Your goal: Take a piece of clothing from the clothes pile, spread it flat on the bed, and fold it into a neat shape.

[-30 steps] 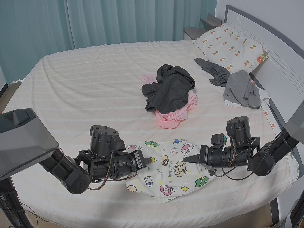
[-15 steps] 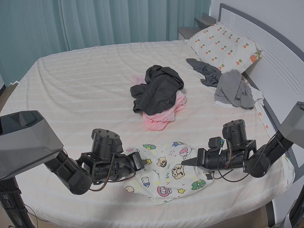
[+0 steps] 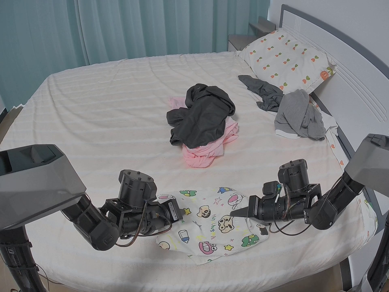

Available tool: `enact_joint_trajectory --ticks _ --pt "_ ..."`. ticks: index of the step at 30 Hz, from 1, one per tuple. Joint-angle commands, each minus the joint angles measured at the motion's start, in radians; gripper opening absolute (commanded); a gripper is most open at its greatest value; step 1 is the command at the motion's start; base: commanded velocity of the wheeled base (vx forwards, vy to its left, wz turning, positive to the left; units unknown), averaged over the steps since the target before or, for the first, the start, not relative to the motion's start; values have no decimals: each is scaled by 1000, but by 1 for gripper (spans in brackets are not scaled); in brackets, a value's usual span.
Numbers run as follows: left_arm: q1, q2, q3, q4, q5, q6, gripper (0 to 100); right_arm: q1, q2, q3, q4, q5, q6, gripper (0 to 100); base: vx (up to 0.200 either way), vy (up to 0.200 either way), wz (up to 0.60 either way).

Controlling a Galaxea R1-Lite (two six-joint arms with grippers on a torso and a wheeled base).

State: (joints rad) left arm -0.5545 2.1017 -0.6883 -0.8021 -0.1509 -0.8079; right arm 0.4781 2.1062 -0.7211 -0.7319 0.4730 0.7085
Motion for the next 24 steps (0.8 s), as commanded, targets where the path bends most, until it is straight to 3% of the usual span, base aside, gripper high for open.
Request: enact_joint_trajectory --ticks 1,6,7,8,9,15,18,24 --pt "10 23 1 -2 1 -1 0 1 51 2 -15 -7 -7 0 0 0 0" --pt "18 34 7 0 2 -1 0 -1 84 0 -29 -34 -24 0 0 0 0" --pt "18 35 9 0 2 -1 100 -1 87 0 -29 -34 -29 0 0 0 0" --pt "19 38 16 0 2 -1 100 -3 92 0 -29 -34 -34 0 0 0 0" --pt "19 40 24 0 2 -1 100 -3 94 0 -29 -36 -37 100 0 0 0" --pt "27 38 64 -2 34 3 100 -6 86 12 -29 -70 -40 100 0 0 0" --pt "44 35 102 -2 56 7 100 -26 86 22 -29 -117 -44 100 0 0 0" --pt "48 40 211 -8 56 49 100 -58 83 92 -26 -140 -127 100 0 0 0"
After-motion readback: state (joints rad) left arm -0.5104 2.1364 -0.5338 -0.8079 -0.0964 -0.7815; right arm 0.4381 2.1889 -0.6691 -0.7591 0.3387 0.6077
